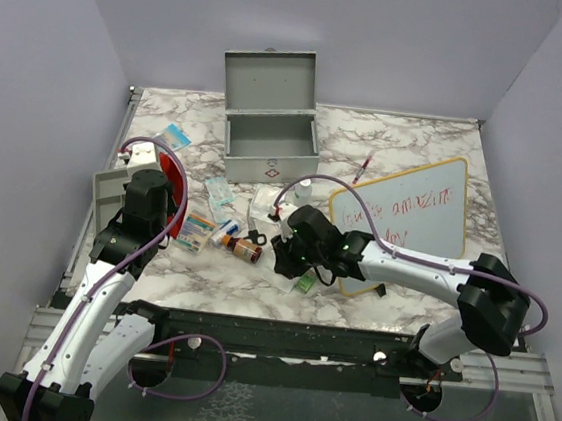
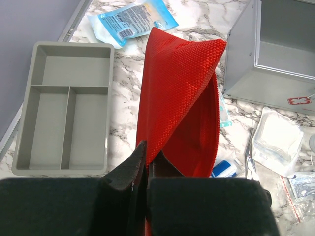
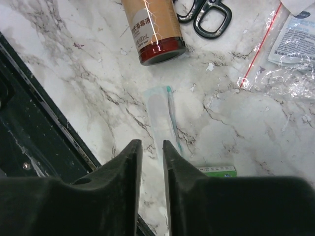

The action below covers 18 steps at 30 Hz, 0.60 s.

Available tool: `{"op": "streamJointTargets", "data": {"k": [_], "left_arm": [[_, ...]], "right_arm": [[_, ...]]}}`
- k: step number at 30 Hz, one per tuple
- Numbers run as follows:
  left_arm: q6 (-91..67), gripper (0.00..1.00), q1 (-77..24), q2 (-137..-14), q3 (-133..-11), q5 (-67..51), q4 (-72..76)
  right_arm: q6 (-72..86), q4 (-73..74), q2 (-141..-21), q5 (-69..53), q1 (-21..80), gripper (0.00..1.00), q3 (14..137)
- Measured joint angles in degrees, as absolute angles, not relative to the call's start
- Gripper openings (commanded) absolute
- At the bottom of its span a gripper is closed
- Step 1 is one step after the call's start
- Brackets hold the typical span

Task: Organize the medicine kit
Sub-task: Pick up the medical item at the center of the board.

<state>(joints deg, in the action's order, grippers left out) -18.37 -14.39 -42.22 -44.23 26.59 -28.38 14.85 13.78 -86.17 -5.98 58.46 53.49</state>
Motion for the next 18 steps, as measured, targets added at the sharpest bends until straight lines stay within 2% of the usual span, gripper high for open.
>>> {"op": "streamJointTargets", "data": {"k": [3,10,18], "left_arm": [[-18.4,0.0,-14.4,-42.2,-44.2,26.6,-28.4],[-18.4,0.0,-14.4,-42.2,-44.2,26.6,-28.4],[-18.4,0.0,-14.4,-42.2,-44.2,26.6,-28.4]], "right_arm": [[13.8,14.3,-88.6,-5.6,58.7,0.45,55.0],[12.3,16.5,-95.4,-3.6,61.2,0.58,57.7],[10.0,18.4,-101.0,3.7,65.6,0.6,60.3]]}}
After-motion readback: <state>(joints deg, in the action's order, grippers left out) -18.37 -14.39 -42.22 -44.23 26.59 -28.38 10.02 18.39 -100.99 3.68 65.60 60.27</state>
